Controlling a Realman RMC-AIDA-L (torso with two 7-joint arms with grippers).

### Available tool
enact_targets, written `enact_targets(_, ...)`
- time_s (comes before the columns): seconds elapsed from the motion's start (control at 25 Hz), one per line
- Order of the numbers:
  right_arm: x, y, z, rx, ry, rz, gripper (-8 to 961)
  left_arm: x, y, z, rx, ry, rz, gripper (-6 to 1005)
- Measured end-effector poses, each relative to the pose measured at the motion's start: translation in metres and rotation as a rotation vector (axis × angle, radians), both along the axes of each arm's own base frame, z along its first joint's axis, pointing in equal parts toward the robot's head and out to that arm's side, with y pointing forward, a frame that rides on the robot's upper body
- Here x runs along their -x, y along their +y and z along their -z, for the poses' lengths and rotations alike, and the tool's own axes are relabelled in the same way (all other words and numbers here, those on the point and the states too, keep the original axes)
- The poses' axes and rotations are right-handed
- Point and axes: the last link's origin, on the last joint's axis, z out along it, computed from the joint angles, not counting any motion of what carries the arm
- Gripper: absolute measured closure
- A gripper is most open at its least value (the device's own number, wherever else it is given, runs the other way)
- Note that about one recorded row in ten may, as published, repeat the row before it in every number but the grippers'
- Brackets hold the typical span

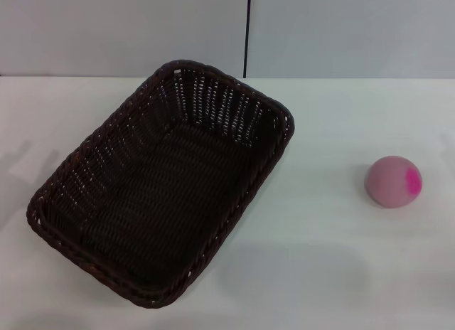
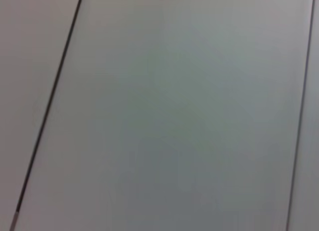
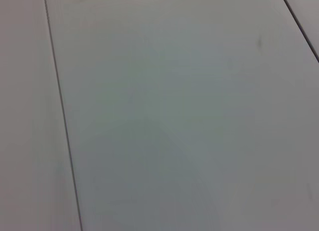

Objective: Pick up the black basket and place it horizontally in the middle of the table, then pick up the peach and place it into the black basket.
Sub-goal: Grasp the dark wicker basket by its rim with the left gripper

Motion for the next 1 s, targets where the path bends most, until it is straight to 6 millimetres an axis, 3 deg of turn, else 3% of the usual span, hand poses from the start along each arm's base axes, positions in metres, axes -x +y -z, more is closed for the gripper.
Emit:
enact_targets(0.56,0.000,0.003,-0.001,-0.001,-0.005,0.001,286,-0.015,0.026,-0.033,0.210,0.071,0.023,449)
enact_targets(0.8,-0.001,0.003,-0.003,-0.006,-0.005,0.005,286,-0.062,0.061,-0.073,0.496,0.248,-0.022,448)
enact_targets(1.0,-0.003,0.001,-0.003,-0.007,0.001,0.014,286,-0.115,0.086,-0.088,0.638,0.461,-0.092,448)
